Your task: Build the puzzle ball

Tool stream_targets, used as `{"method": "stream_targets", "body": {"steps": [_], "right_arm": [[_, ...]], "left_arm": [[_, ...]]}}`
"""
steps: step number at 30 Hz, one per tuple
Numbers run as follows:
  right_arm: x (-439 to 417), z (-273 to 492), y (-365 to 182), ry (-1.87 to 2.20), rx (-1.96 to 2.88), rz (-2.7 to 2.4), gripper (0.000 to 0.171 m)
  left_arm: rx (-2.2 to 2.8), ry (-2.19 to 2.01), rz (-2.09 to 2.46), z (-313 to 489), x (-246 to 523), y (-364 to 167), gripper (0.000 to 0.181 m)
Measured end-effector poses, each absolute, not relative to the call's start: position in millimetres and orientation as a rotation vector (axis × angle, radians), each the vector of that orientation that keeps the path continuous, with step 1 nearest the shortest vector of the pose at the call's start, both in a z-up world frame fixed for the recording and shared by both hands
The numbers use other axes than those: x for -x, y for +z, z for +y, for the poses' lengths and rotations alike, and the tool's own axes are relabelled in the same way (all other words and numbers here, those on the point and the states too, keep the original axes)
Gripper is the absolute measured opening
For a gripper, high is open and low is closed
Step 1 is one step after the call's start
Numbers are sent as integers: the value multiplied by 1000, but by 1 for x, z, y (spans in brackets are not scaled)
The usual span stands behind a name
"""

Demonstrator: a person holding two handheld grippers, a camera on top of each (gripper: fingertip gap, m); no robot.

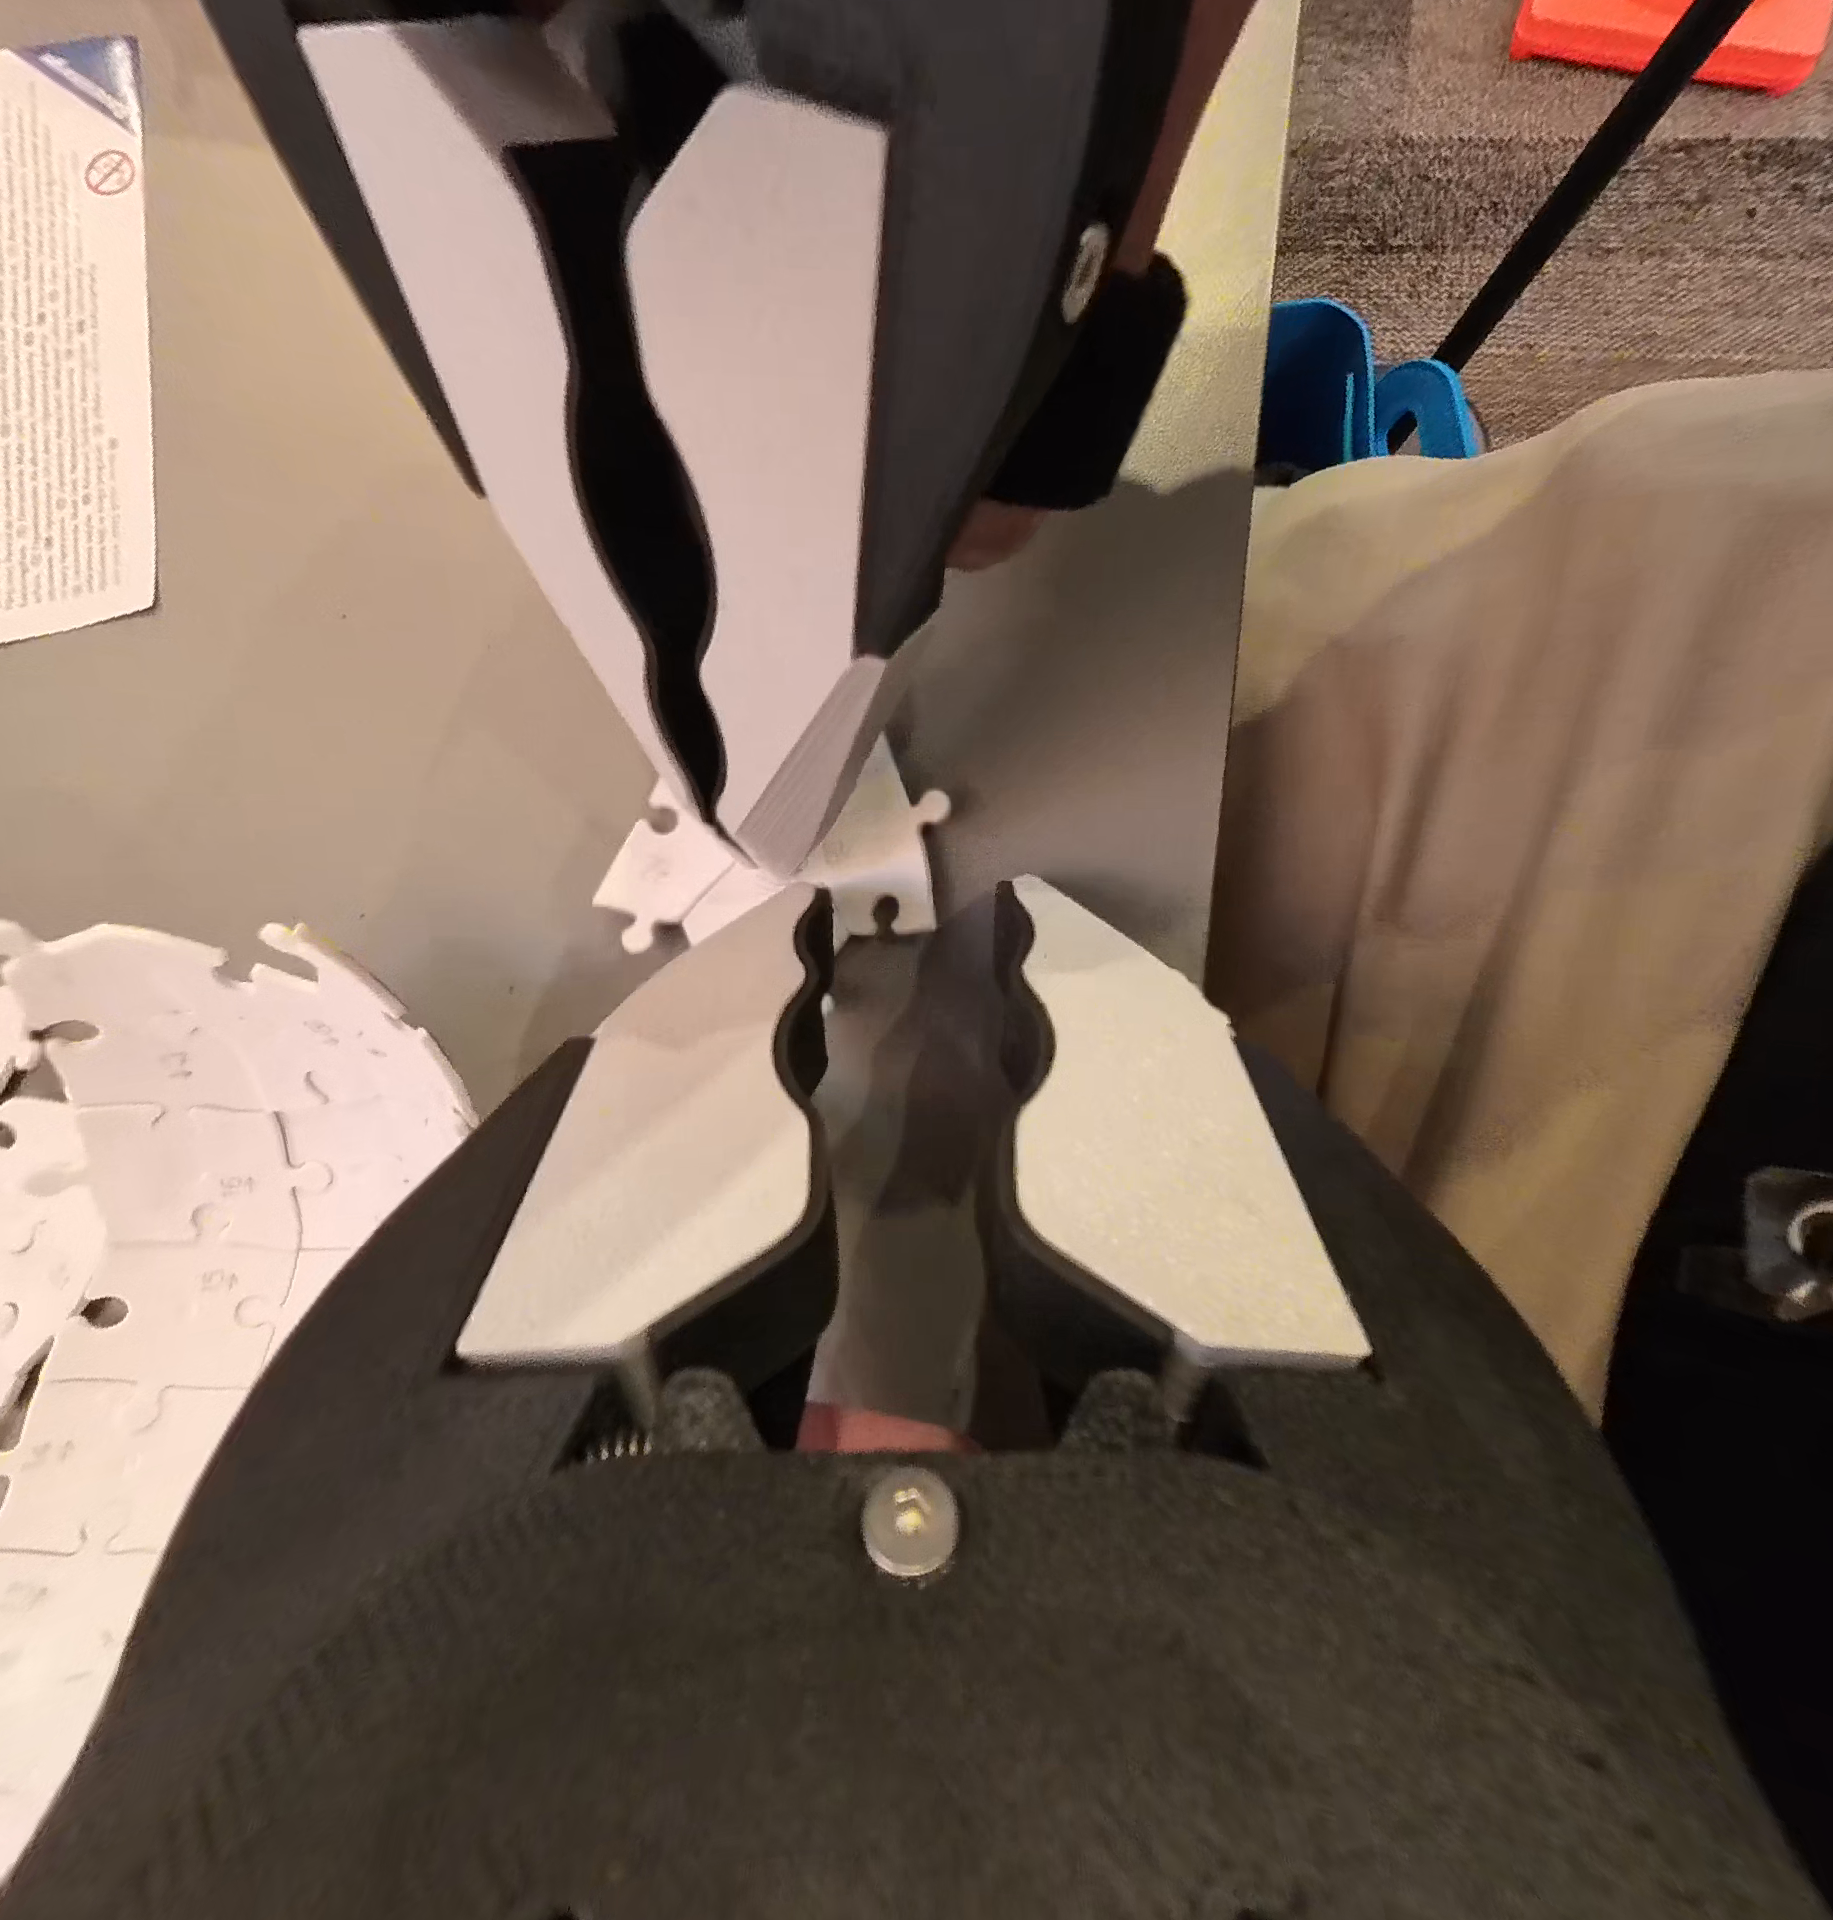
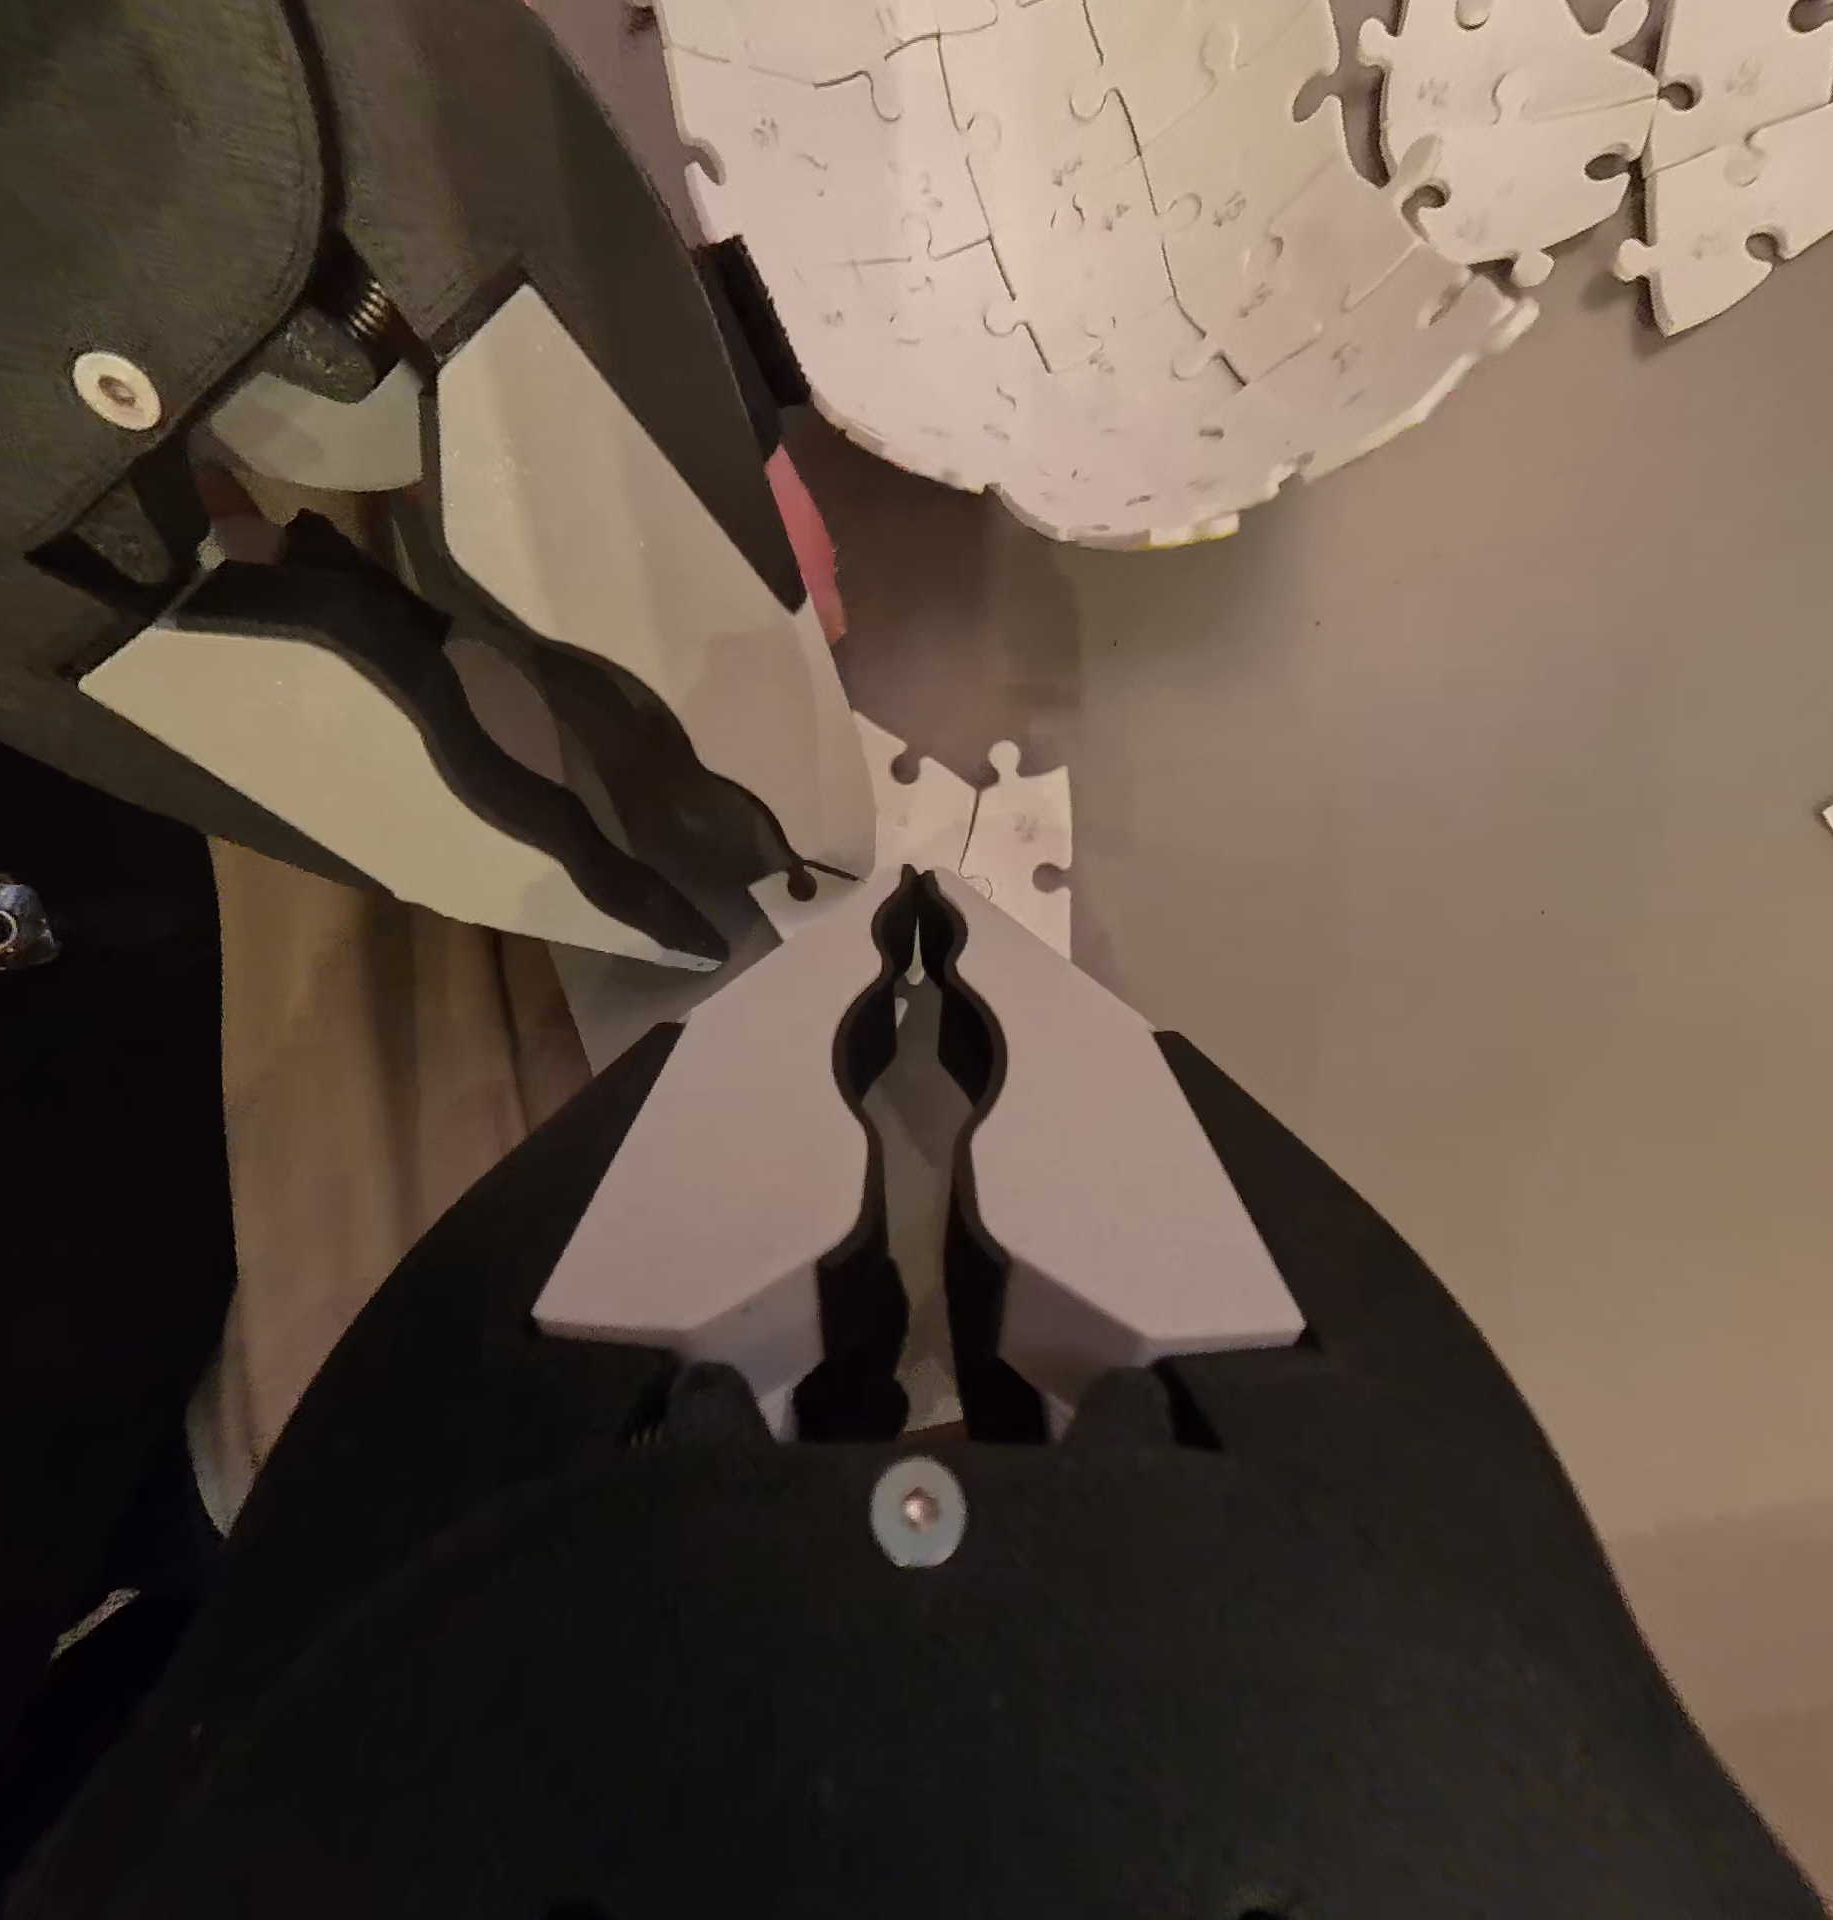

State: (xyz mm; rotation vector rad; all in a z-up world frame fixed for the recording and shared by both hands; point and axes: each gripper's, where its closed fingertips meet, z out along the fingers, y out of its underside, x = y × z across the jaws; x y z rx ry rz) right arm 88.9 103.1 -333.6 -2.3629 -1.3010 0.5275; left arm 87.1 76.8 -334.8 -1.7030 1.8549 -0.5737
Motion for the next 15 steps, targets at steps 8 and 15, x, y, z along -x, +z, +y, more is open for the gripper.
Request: {"method": "stream_targets", "body": {"steps": [8, 15], "right_arm": [[-100, 118, -316, 589, 2327, -1148, 0], [-116, 117, -331, 571, 2438, -1090, 3]], "left_arm": [[1723, -590, 1846, 76, -87, -335, 31], [1728, -591, 1849, 76, -87, -335, 30]]}}
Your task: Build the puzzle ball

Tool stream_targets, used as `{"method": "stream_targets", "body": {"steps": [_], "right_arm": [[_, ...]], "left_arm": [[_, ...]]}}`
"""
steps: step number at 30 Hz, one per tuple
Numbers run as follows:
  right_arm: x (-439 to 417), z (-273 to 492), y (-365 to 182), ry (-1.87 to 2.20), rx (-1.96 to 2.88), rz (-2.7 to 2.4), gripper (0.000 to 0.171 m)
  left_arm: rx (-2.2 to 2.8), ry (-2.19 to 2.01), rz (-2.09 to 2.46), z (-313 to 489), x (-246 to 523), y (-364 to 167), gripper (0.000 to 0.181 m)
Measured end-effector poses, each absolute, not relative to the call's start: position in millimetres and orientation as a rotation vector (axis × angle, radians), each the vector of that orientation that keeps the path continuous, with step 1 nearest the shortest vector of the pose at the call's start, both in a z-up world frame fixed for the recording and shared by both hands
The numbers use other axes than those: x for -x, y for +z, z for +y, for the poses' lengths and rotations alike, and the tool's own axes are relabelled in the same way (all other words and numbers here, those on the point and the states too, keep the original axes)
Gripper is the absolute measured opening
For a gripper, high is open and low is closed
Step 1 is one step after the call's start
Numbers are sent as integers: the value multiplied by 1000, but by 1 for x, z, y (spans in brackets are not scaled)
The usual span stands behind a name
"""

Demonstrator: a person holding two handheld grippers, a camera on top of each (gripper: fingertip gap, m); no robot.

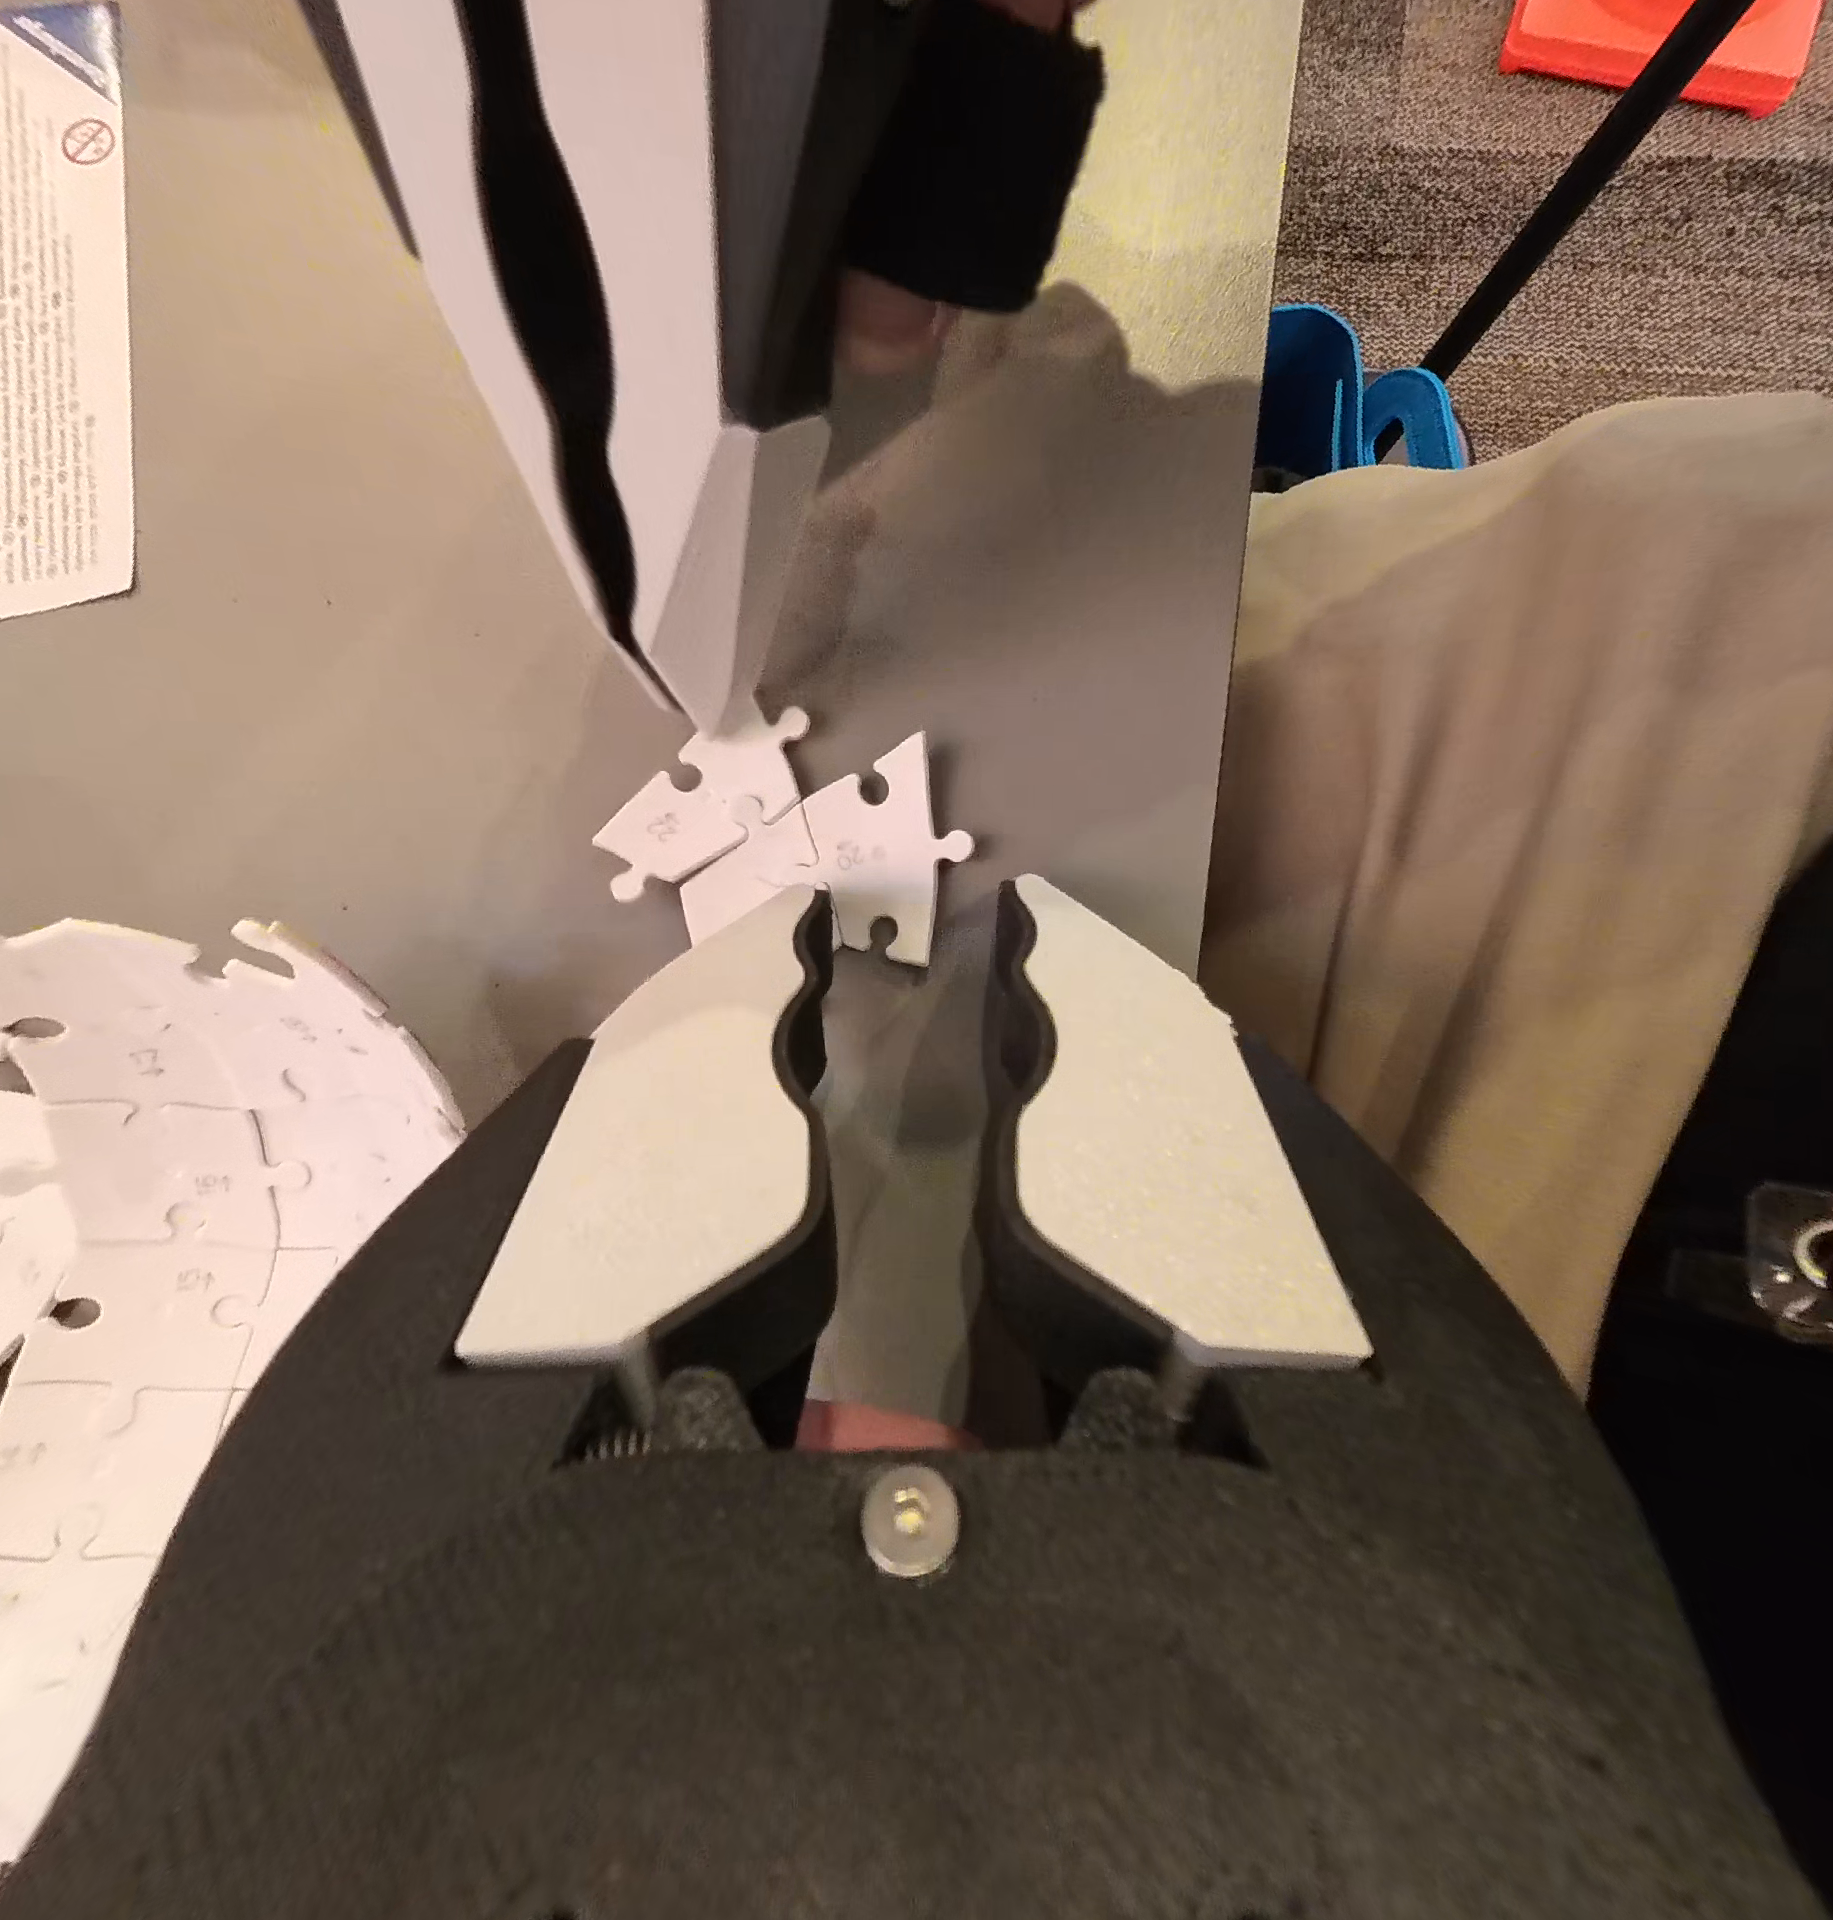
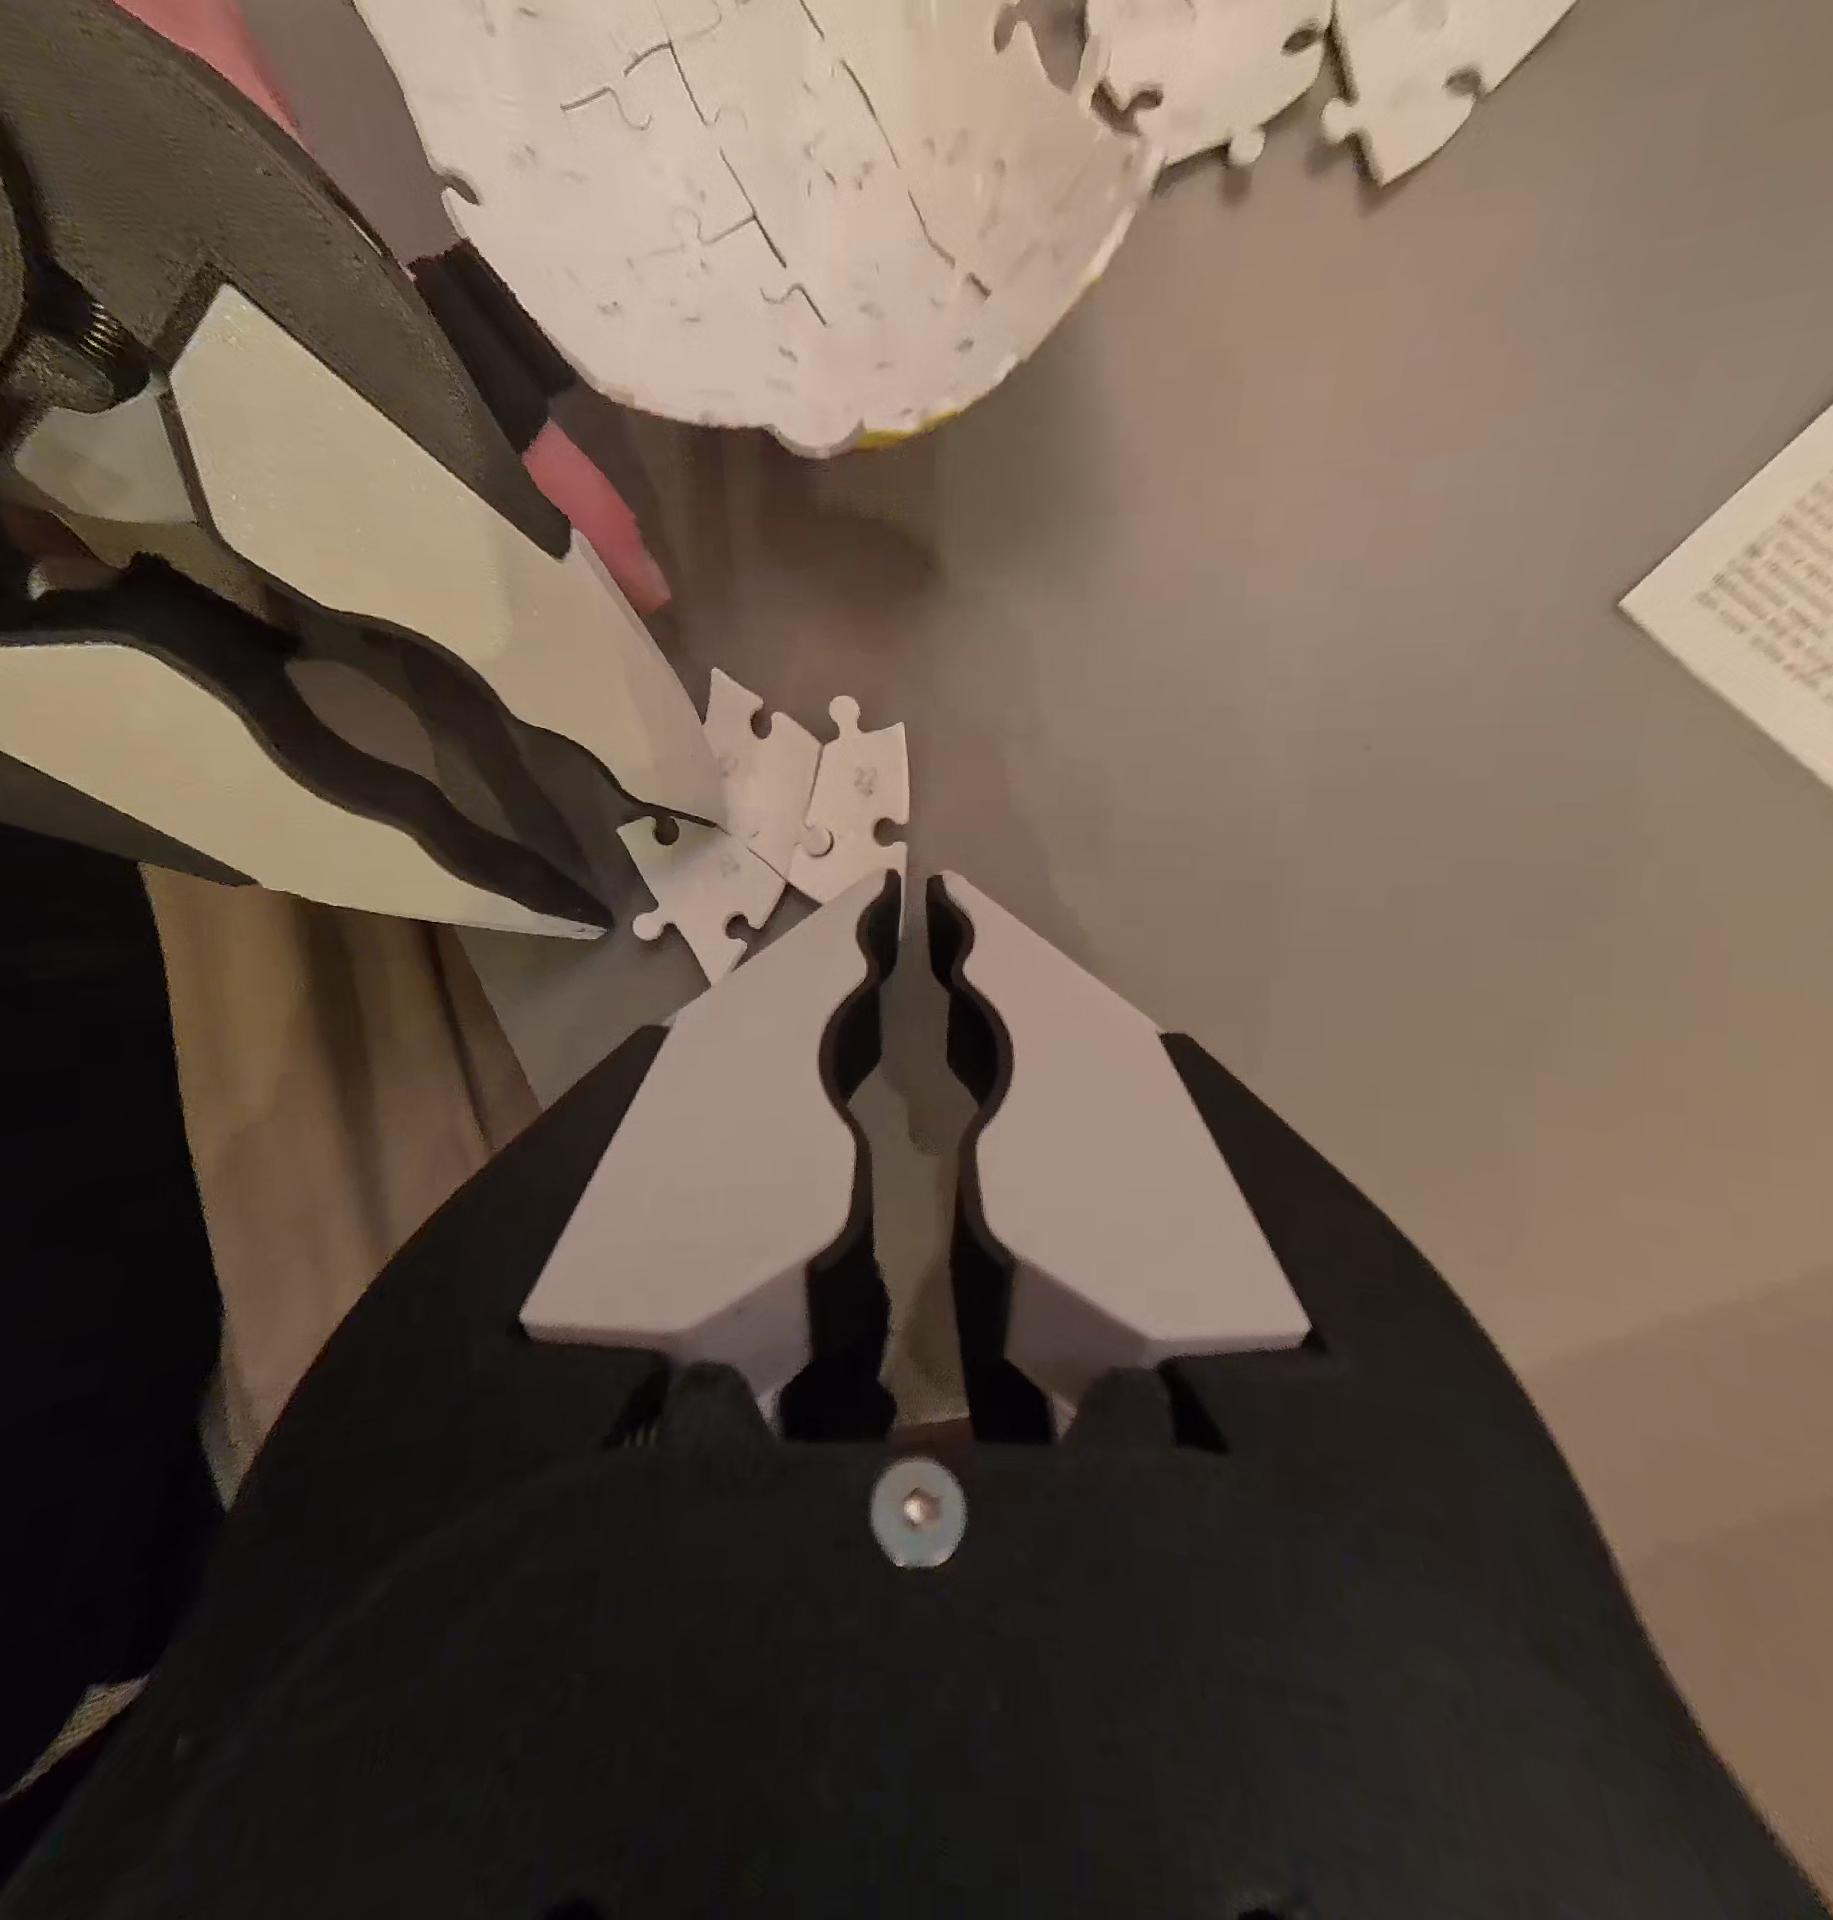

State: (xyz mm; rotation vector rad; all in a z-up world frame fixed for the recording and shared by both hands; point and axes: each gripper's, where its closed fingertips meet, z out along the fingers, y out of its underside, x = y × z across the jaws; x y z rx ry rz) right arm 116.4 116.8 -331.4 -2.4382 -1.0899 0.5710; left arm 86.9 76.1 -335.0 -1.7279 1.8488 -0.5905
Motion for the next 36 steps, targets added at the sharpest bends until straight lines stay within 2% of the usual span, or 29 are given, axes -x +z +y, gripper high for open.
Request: {"method": "stream_targets", "body": {"steps": [8, 20, 26, 36], "right_arm": [[-108, 114, -327, 776, 2425, -968, 5], [-105, 116, -320, 819, 2390, -942, 2], [-116, 114, -330, 743, 2451, -956, 12], [-106, 100, -328, 1028, 2502, -746, 16]], "left_arm": [[1728, -587, 1853, 76, -87, -335, 30], [1731, -586, 1850, 77, -87, -335, 32], [1727, -550, 1863, 79, -87, -334, 34], [1752, -570, 1854, 76, -86, -335, 31]]}}
